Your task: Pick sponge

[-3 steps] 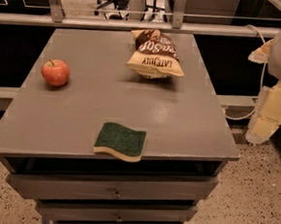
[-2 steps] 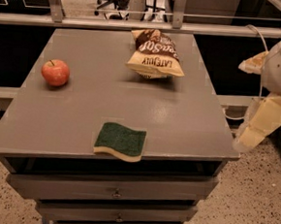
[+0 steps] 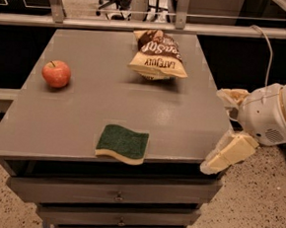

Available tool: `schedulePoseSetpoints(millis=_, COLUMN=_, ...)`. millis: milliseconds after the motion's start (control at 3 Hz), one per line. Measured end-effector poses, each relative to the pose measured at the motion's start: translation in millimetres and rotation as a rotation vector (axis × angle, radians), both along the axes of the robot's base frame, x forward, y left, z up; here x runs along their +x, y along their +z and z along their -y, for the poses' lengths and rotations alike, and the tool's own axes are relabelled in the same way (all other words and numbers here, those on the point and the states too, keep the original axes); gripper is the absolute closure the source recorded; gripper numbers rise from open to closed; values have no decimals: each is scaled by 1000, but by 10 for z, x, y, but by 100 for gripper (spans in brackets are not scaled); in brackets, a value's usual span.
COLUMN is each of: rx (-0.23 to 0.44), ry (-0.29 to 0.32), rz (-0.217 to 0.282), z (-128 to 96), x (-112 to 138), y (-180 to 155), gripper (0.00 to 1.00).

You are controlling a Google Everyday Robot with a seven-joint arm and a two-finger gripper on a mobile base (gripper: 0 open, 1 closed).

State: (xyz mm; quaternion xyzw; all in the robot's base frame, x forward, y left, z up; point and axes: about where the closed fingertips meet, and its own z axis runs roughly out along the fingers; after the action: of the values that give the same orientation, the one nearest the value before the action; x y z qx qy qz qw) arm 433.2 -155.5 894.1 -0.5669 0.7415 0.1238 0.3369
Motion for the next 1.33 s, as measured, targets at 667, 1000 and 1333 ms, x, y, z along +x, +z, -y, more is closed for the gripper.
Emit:
schedulePoseSetpoints(millis=667, rx=-14, ry=-1, rz=-2, z=15, x=-6, y=48, gripper=0)
schedulePoseSetpoints(millis=1000, rx=58, ry=17, rz=-18, z=-296, x=-69, y=32, gripper=0)
schedulePoseSetpoints(millis=1333, rx=146, ry=39, rz=-35, z=-732, x=-117, y=25, gripper=0)
